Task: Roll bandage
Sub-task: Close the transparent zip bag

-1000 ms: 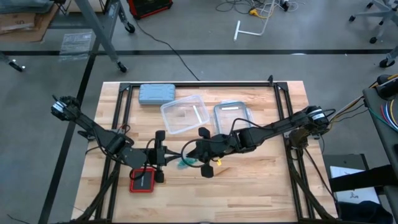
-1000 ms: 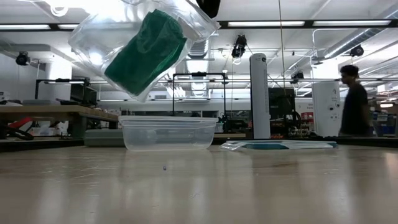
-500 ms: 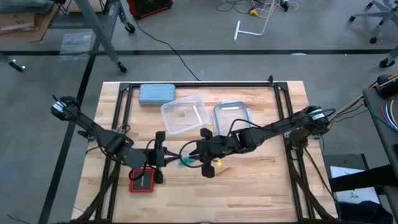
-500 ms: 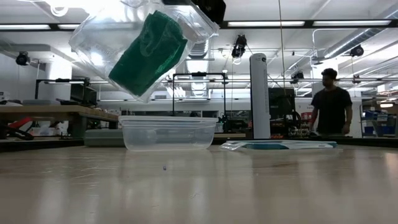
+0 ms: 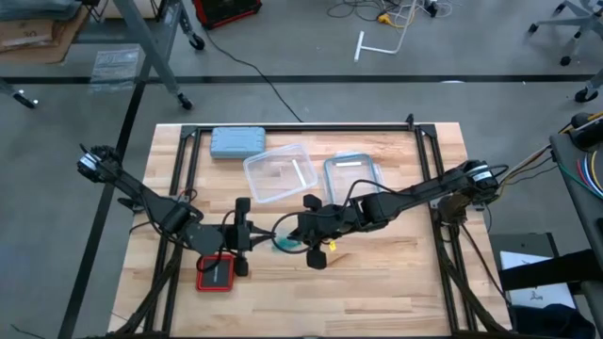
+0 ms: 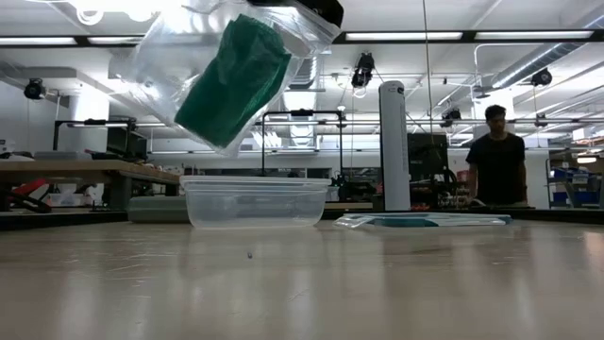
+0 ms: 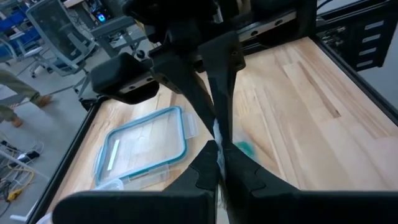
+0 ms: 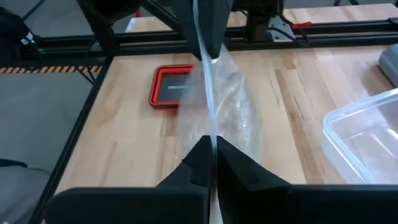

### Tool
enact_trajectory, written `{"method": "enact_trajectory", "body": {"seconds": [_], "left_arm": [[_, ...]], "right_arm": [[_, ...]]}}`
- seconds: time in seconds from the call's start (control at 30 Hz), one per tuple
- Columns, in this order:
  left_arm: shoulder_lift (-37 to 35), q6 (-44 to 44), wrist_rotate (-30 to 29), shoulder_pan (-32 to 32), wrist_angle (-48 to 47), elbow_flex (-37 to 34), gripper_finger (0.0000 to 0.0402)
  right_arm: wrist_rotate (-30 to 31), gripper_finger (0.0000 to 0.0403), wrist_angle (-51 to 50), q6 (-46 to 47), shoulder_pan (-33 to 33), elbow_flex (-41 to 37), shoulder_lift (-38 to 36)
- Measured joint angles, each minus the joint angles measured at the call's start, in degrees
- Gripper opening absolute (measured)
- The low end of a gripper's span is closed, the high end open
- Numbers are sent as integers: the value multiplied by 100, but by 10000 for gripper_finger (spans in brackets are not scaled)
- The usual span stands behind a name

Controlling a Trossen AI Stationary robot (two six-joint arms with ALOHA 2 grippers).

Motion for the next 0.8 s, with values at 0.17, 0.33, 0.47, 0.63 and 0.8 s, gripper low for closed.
{"method": "enact_trajectory", "body": {"seconds": [0.17, 0.33, 0.47, 0.63, 0.8], "left_arm": [[-3, 0, -20, -7, -4, 0, 0], [-7, 0, -22, -7, -24, 0, 0], [-7, 0, -24, -7, -42, 0, 0], [-7, -2, -23, -7, -102, 0, 0], [-7, -4, -22, -5, -130, 0, 0]], "right_arm": [[-26, 17, -140, 105, 0, -11, 0], [-28, 42, -178, 166, 2, -20, 0], [-132, 59, -541, 302, 0, -19, 0], [-154, 21, -893, 422, -13, -18, 0], [-436, 18, -980, 297, -15, -17, 0]]}}
